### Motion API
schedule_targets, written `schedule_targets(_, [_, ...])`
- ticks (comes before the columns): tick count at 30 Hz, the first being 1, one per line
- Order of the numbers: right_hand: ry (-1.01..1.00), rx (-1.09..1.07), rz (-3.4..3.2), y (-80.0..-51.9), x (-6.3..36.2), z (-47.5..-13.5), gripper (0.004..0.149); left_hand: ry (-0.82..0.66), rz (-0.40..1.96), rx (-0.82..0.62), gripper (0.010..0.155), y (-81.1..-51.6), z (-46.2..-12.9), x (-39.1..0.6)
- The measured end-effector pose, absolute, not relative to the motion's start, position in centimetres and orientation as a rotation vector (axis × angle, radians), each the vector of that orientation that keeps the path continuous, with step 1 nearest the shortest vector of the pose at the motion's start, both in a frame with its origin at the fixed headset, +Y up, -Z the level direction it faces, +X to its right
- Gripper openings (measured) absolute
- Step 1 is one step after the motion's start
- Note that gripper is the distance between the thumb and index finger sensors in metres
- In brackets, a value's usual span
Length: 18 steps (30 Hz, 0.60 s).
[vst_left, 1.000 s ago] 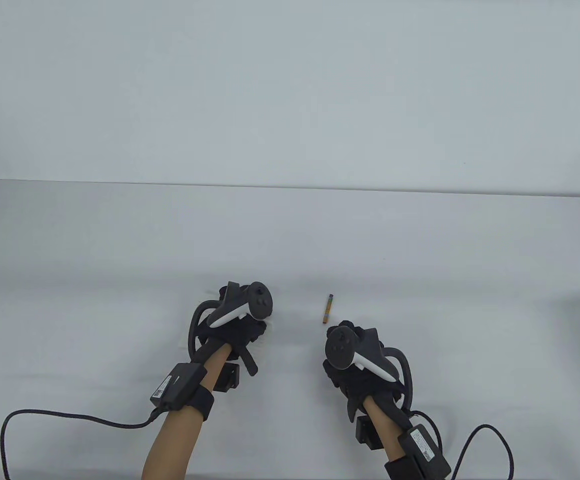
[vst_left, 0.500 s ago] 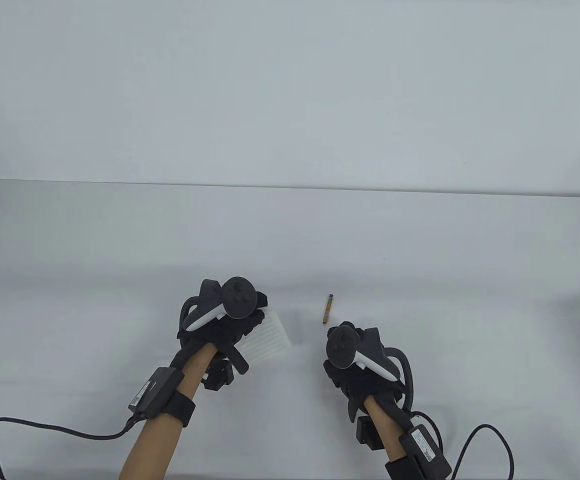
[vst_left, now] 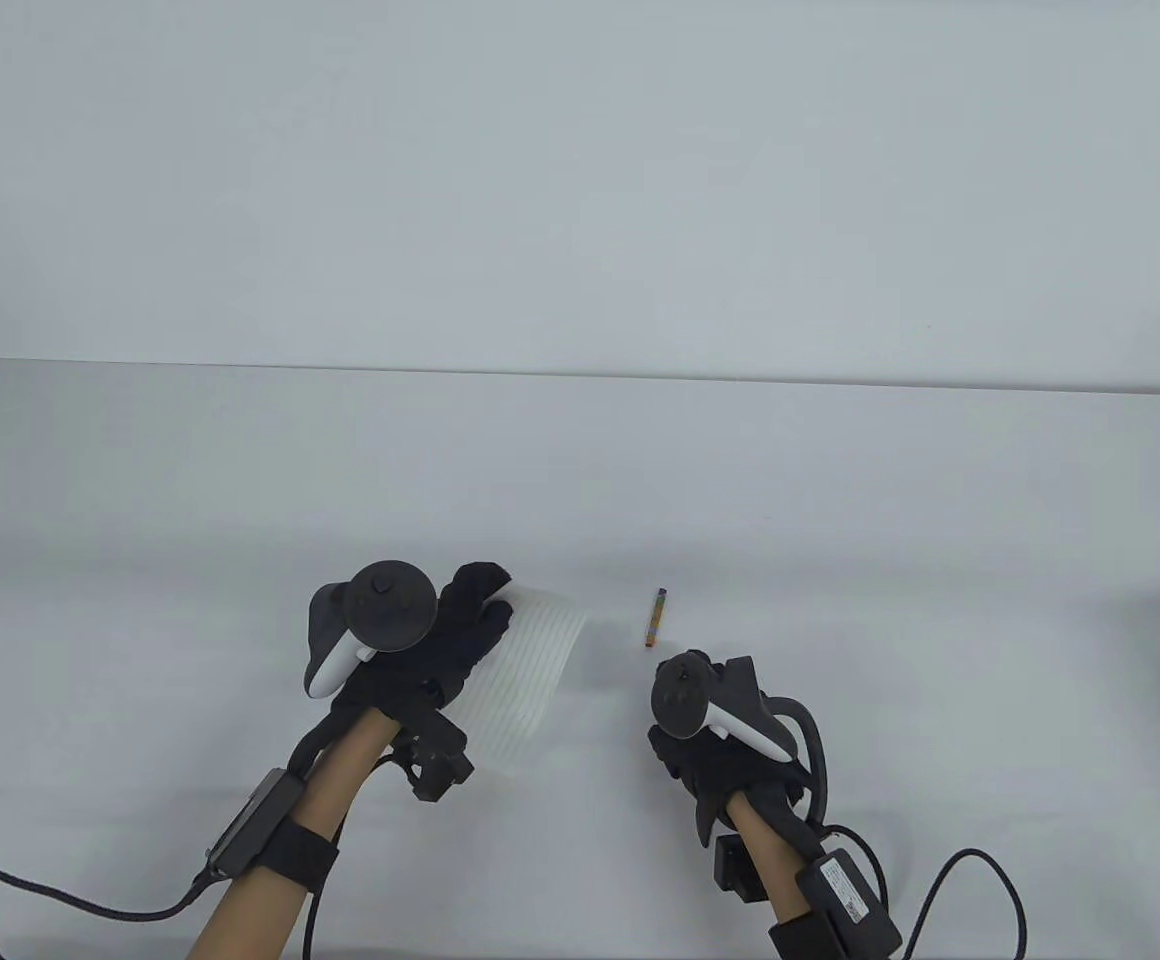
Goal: Apply wax crayon on paper
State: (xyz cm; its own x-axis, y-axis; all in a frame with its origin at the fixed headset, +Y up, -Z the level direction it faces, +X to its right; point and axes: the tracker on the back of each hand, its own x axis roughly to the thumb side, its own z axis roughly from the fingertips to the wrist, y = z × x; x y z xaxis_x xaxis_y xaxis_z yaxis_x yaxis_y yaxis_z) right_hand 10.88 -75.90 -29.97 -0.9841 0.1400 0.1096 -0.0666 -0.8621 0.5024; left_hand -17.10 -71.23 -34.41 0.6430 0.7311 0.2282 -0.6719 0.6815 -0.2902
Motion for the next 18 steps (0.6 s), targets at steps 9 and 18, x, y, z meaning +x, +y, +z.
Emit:
schedule_targets(9, [0.795, 0.212, 2.923, -75.9, 10.9, -30.0, 0.069, -0.312, 0.795, -0.313, 0.07, -75.0, -33.8, -14.3])
schedule_targets(18, [0.819, 0.2, 2.919, -76.1, 11.0, -30.0, 0.069, -0.234, 0.562, -0.304, 0.076, -77.4, -33.4, -11.8])
